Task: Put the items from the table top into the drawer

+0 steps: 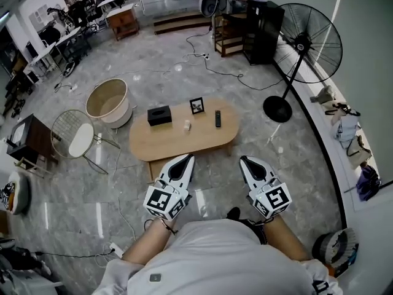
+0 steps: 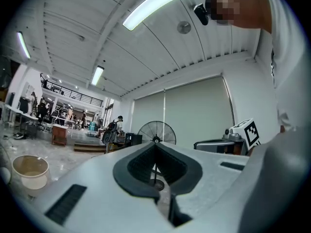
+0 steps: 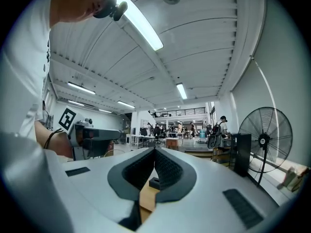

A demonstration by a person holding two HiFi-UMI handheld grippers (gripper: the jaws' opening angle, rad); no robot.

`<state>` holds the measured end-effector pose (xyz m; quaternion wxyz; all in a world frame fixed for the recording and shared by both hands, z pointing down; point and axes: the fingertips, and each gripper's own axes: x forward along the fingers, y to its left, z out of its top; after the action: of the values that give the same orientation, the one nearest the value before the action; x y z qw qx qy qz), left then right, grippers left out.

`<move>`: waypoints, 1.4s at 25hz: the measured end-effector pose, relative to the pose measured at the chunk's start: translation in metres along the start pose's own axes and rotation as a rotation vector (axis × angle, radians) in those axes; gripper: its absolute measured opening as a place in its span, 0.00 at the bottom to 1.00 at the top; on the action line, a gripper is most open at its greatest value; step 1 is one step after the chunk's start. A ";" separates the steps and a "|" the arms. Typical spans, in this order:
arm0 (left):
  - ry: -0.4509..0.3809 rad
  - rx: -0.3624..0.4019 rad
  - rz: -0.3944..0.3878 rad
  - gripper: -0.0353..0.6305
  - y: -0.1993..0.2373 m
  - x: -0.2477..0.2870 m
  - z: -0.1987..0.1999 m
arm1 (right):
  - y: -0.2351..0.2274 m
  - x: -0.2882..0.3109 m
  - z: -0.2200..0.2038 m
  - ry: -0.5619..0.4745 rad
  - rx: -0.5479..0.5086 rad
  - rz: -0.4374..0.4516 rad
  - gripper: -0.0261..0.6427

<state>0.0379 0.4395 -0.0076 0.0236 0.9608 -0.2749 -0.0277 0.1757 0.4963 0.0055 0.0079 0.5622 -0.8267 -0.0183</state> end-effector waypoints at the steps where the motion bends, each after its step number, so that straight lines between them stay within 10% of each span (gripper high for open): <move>1: -0.001 0.003 0.001 0.07 -0.003 0.009 0.001 | -0.009 0.000 0.000 0.003 0.002 0.007 0.08; 15: 0.026 0.026 0.047 0.07 -0.039 0.121 -0.014 | -0.122 -0.002 -0.020 0.044 0.033 0.116 0.08; 35: 0.042 0.004 -0.042 0.07 0.005 0.207 -0.030 | -0.203 0.043 -0.036 0.083 0.054 0.010 0.08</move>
<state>0.2128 0.3260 0.0142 0.0268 0.9668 -0.2539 -0.0075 0.3503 0.3813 0.0330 0.0273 0.5582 -0.8288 0.0276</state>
